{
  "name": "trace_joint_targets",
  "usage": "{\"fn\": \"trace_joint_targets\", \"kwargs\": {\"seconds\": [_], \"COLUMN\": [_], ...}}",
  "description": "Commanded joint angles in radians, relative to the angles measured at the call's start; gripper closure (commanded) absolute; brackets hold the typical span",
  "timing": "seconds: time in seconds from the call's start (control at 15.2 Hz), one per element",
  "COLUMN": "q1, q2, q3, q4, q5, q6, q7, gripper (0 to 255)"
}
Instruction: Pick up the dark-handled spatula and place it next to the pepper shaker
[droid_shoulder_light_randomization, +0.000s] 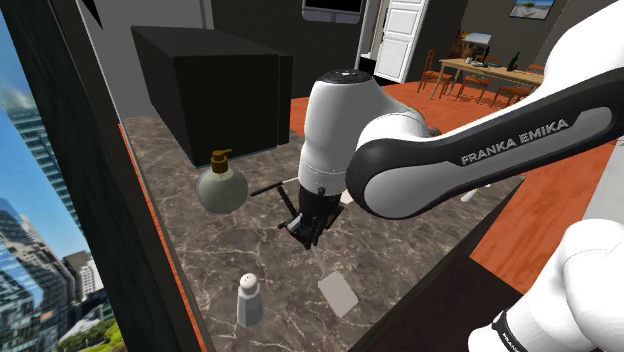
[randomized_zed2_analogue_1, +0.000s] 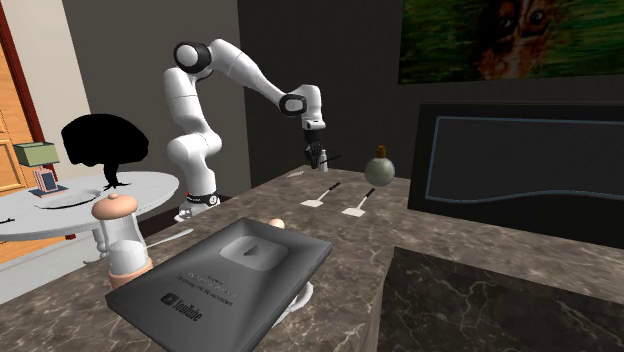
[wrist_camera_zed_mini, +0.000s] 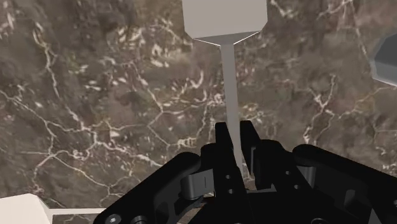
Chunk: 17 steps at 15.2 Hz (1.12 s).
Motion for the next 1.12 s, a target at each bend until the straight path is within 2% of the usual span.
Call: {"fn": "trace_joint_targets", "kwargs": {"seconds": [0.0, 0.33, 0.86, 0.92, 1.06], "q1": [-0.001, -0.006, -0.005, -0.005, -0.006], "q2": [0.019, 0.072, 0.072, 0.072, 0.072], "q3": [0.004, 0.012, 0.012, 0.012, 0.012], "q4": [-0.014, -0.049, -0.049, -0.049, -0.049], "q5": [-0.009, -0.037, -0.037, -0.037, -0.037], "q6": [0.032, 0.116, 0.116, 0.116, 0.116], "q7": [0.008, 0.032, 0.032, 0.032, 0.032], "gripper": [255, 255, 255, 0, 0]}}
